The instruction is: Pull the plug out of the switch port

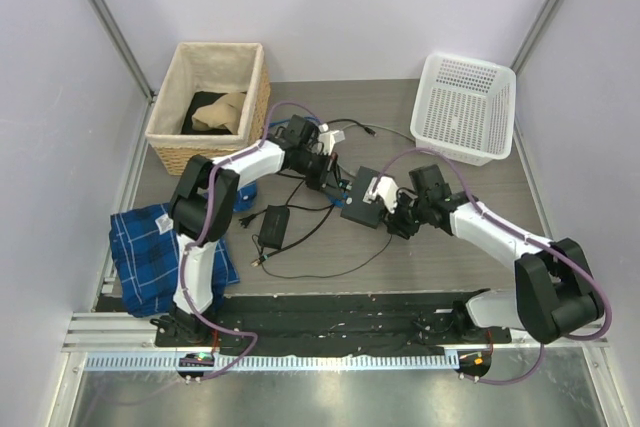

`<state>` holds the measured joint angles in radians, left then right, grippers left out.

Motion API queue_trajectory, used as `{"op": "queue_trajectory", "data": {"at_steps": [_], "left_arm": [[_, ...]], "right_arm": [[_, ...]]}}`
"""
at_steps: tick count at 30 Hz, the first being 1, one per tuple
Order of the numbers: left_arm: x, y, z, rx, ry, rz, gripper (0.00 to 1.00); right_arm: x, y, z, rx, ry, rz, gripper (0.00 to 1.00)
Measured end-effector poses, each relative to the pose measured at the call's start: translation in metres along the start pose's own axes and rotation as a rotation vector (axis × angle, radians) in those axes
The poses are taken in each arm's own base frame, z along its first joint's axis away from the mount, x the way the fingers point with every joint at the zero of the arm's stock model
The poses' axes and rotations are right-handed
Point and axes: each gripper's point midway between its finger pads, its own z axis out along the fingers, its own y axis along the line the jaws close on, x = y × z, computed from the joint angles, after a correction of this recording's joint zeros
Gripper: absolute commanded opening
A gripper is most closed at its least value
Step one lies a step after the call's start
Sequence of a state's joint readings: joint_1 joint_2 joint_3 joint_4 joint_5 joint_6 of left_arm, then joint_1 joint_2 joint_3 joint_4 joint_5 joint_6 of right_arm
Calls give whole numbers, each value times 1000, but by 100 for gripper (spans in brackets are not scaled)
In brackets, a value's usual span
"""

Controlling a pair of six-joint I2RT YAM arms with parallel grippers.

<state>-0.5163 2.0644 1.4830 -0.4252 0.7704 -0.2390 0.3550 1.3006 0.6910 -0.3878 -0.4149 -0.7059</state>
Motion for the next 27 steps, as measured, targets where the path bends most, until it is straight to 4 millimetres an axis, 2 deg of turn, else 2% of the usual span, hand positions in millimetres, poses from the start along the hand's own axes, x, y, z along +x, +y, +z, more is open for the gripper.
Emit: {"op": "queue_trajectory", "data": {"at_steps": [3, 6, 8, 13, 19, 27], "left_arm": [[6, 9, 12, 7, 25, -44, 0], [10, 19, 24, 10, 47, -86, 0], [7, 18, 27, 29, 52, -105, 0], [-6, 19, 31, 31, 26, -86, 0], [-7, 18, 31, 35, 23, -83, 0], [-14, 4, 32, 106, 12, -70, 0]], "right_arm": [[-1, 5, 8, 14, 3, -45, 41], [-9, 1, 15, 44, -10, -79, 41], [-13, -2, 17, 63, -17, -85, 41], [-10, -11, 21, 93, 3, -75, 41], [-6, -11, 28, 75, 28, -59, 40], [-5, -9, 30, 74, 28, -11, 40]]}}
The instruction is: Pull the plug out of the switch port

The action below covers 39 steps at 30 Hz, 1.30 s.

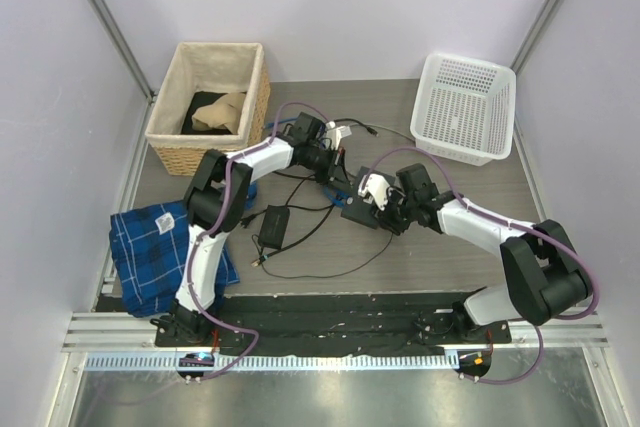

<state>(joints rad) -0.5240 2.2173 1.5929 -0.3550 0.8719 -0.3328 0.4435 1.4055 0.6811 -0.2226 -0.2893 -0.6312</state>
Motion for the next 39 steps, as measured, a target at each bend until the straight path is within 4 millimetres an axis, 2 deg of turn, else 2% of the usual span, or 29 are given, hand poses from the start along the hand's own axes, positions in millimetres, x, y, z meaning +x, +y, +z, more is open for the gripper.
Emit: {"op": "queue_trajectory", "data": {"at_steps": [4, 11, 22, 33, 37, 39], "left_arm": [[-13, 5, 8, -9, -13, 29, 0], [-14, 9, 10, -13, -16, 22, 0], [-12, 11, 11, -11, -19, 26, 0], [-6, 3, 17, -15, -8, 89, 0], [-5, 0, 21, -26, -5, 110, 0], [-5, 0, 21, -30, -6, 112, 0]], "right_arm": [[3, 4, 1, -6, -2, 23, 39], [0, 3, 4, 2, -20, 61, 36], [3, 3, 14, -1, -18, 81, 25], [3, 2, 17, -1, -19, 80, 28], [3, 2, 17, -1, -21, 80, 22], [3, 3, 17, -4, -22, 80, 12]]}}
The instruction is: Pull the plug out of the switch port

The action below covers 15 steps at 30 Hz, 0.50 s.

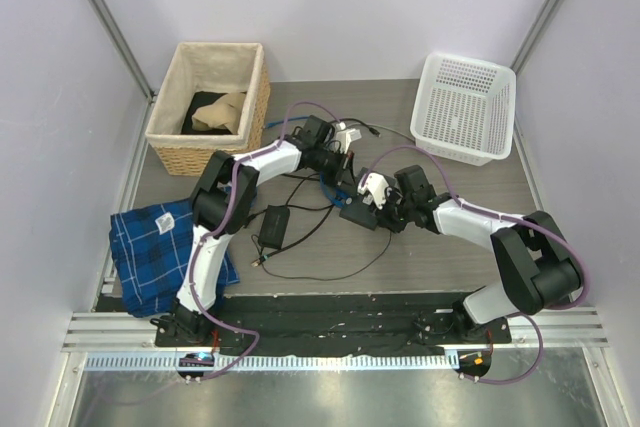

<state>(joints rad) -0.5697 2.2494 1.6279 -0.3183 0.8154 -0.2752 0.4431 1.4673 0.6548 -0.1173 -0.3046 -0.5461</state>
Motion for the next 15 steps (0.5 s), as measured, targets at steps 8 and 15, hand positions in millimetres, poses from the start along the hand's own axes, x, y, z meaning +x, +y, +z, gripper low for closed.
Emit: {"op": "queue_trajectory", "data": {"at_steps": [8, 15], "left_arm": [[0, 0, 0, -4, -1, 1, 0], [-1, 1, 0, -5, -2, 4, 0]], "right_arm": [[-2, 1, 2, -26, -16, 2, 1], [0, -3, 2, -179, 17, 153, 1]]}}
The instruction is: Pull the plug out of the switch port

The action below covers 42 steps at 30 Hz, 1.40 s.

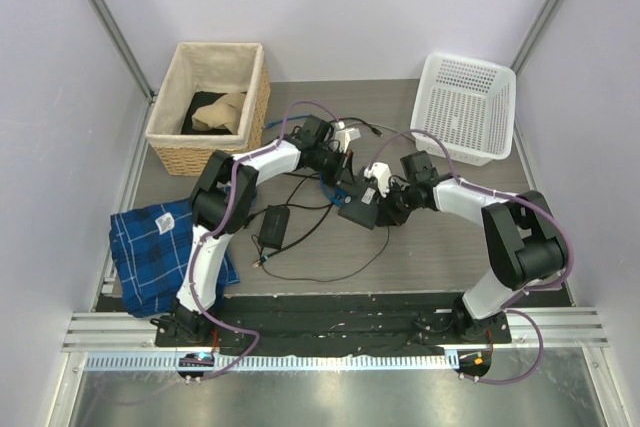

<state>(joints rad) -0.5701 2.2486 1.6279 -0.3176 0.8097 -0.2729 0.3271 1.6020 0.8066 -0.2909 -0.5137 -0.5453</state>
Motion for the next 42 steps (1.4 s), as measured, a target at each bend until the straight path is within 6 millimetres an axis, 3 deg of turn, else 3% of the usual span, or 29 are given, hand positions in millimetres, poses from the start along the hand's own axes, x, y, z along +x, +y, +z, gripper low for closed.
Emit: {"op": "queue_trajectory", "data": {"at_steps": [7, 13, 18, 24, 29, 42], "left_arm": [[-2, 1, 0, -6, -7, 6, 0], [-2, 2, 0, -7, -8, 9, 0], [-3, 2, -1, -11, -9, 20, 0], [-3, 3, -1, -13, -11, 23, 0], [-4, 3, -1, -16, -14, 27, 0], [-4, 2, 0, -27, -14, 32, 0]], "right_arm": [[-1, -7, 1, 125, 37, -85, 1], [-6, -4, 5, 10, 63, -30, 2], [-6, -10, 4, 138, 53, -102, 1], [-8, -8, 7, 32, 76, -24, 1], [-11, -17, 7, 155, 59, -90, 1], [-8, -17, 5, 79, 61, -81, 2]]}}
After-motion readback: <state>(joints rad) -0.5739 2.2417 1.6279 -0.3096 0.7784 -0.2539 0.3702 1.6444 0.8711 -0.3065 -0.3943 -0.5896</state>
